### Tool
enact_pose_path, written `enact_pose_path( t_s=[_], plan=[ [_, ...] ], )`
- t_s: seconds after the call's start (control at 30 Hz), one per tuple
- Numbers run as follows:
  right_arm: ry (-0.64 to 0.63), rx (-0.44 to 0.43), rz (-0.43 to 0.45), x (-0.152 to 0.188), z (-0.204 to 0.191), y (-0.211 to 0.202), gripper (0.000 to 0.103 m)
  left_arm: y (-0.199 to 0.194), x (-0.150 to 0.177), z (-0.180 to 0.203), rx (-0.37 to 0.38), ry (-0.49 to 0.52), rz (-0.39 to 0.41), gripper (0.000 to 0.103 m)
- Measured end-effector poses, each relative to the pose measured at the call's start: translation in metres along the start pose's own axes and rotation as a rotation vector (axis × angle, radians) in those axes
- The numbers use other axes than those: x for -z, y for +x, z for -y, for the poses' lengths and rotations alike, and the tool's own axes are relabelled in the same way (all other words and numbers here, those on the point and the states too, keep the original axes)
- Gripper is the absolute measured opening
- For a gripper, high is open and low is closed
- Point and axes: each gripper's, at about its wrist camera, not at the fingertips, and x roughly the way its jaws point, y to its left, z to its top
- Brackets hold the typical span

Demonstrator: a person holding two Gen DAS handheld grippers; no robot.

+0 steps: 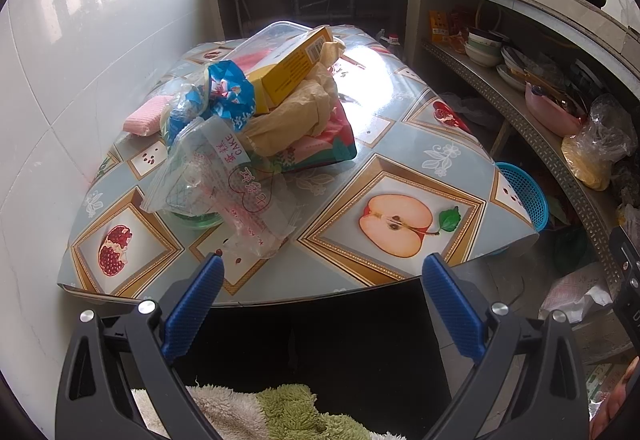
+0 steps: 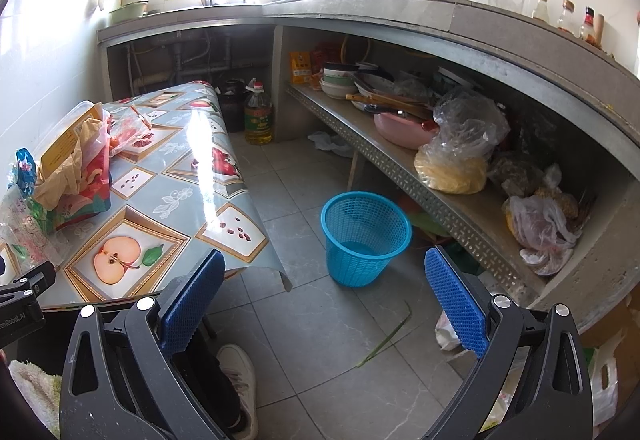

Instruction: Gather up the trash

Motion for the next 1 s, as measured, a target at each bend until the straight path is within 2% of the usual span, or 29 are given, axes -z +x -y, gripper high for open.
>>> enact_pose_path(
  t_s=[1.0],
  plan=[
    [0.006, -0.006, 0.011, -0.0075, -0.0065, 0.0013, 0.096, -0.0023, -0.0013, -0.0057, -0.006, -0.007, 0.011, 0.097]
  ],
)
